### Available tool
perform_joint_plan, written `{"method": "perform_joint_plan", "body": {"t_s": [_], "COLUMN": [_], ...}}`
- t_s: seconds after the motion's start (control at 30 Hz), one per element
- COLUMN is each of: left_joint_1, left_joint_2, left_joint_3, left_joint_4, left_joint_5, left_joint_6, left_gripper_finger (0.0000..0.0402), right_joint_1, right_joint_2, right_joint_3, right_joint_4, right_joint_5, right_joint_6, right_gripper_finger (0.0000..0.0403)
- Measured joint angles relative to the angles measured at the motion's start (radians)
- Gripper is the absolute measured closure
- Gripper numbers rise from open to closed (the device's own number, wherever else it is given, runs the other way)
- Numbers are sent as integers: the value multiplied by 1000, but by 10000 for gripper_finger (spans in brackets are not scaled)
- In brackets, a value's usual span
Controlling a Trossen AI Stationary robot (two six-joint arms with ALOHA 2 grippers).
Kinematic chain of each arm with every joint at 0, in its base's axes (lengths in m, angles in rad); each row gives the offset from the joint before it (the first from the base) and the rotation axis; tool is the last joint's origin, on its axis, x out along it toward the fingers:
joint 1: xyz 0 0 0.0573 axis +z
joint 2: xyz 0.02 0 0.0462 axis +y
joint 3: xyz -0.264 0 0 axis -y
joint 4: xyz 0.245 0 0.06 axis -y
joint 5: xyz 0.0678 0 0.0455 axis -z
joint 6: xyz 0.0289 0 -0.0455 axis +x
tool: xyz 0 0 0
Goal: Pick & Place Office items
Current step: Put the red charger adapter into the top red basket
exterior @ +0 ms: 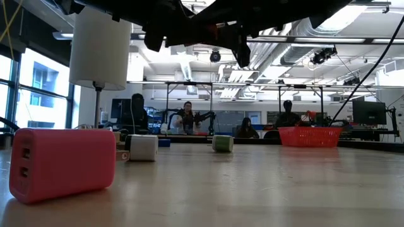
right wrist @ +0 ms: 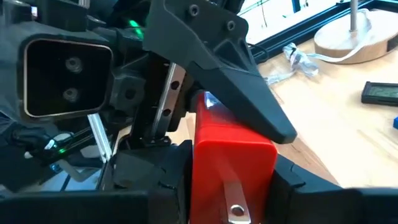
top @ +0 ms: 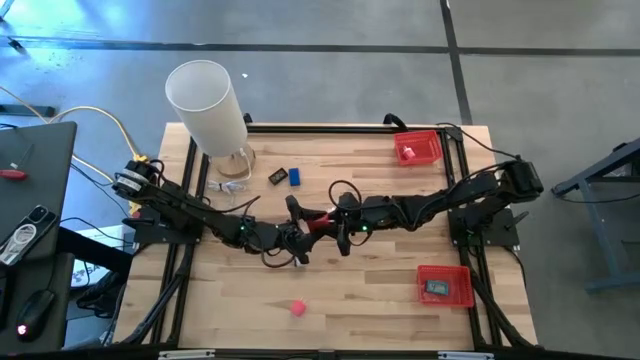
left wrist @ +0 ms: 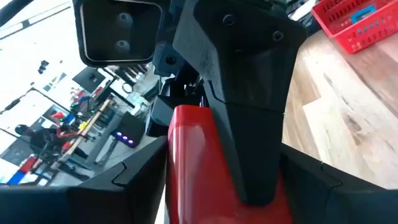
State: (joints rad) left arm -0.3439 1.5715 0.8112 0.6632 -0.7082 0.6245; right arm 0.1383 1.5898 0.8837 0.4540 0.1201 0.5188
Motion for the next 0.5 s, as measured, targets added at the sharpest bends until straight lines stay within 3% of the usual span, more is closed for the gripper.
{"method": "perform_joint_plan", "body": {"t_s": [0.2, 0.5], "left_joint_1": [14, 14], "left_joint_2": [0, 0], "left_joint_3": [0, 0], "left_joint_4": [-1, 2], "left_joint_5": [-4, -12], "left_joint_6": [-113, -151], "left_gripper_finger": [152, 151], "right_joint_1": [-2, -2], "right_joint_2": [0, 0], "right_joint_3": [0, 0], "right_joint_4": [-3, 0], "right_joint_5": [12, 11], "right_joint_6": [12, 17], "right_gripper_finger": [292, 292]}}
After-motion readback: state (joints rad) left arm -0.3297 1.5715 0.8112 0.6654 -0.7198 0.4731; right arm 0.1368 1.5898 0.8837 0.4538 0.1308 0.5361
